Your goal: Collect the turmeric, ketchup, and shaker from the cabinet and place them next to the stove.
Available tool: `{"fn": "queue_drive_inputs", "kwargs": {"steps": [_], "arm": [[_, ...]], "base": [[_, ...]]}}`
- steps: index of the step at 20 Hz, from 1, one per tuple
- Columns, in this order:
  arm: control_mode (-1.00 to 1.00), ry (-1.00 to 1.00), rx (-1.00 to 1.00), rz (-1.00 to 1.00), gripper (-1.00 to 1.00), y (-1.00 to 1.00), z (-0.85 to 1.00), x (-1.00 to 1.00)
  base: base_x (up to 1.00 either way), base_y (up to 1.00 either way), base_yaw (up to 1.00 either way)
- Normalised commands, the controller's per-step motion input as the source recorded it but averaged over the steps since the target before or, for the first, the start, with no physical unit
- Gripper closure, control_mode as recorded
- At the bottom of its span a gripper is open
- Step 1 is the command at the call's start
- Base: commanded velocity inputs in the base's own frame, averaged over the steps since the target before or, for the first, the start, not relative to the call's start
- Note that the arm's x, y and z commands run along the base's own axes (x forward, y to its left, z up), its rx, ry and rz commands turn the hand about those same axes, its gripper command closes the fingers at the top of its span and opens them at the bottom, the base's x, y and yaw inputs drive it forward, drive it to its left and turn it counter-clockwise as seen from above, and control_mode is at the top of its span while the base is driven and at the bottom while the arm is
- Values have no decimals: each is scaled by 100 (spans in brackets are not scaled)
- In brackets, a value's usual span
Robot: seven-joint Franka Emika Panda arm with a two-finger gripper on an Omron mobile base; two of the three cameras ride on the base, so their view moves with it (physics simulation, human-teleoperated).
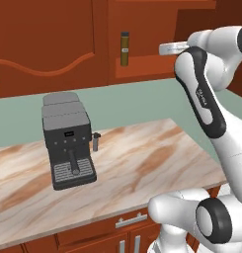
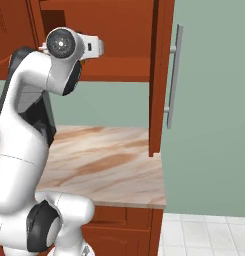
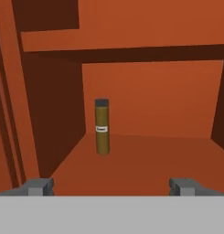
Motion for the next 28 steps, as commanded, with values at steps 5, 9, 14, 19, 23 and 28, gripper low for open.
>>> {"fn": "queue_drive_inputs", "kwargs": {"steps": [5, 9, 14, 19, 23, 28], "arm": [[-100, -1, 2, 15, -100, 0, 0, 35], [-100, 0, 0, 13, -100, 0, 0, 35], [-100, 0, -1, 2, -100, 1, -6, 16], [-100, 0, 0, 0, -100, 8, 0, 44], [-100, 0, 0, 0, -100, 17, 0, 45], [-100, 0, 0, 0, -100, 20, 0, 42]], "base": [[0, 0, 0], [0, 0, 0], [0, 0, 0], [0, 0, 0], [0, 0, 0], [0, 0, 0]]}}
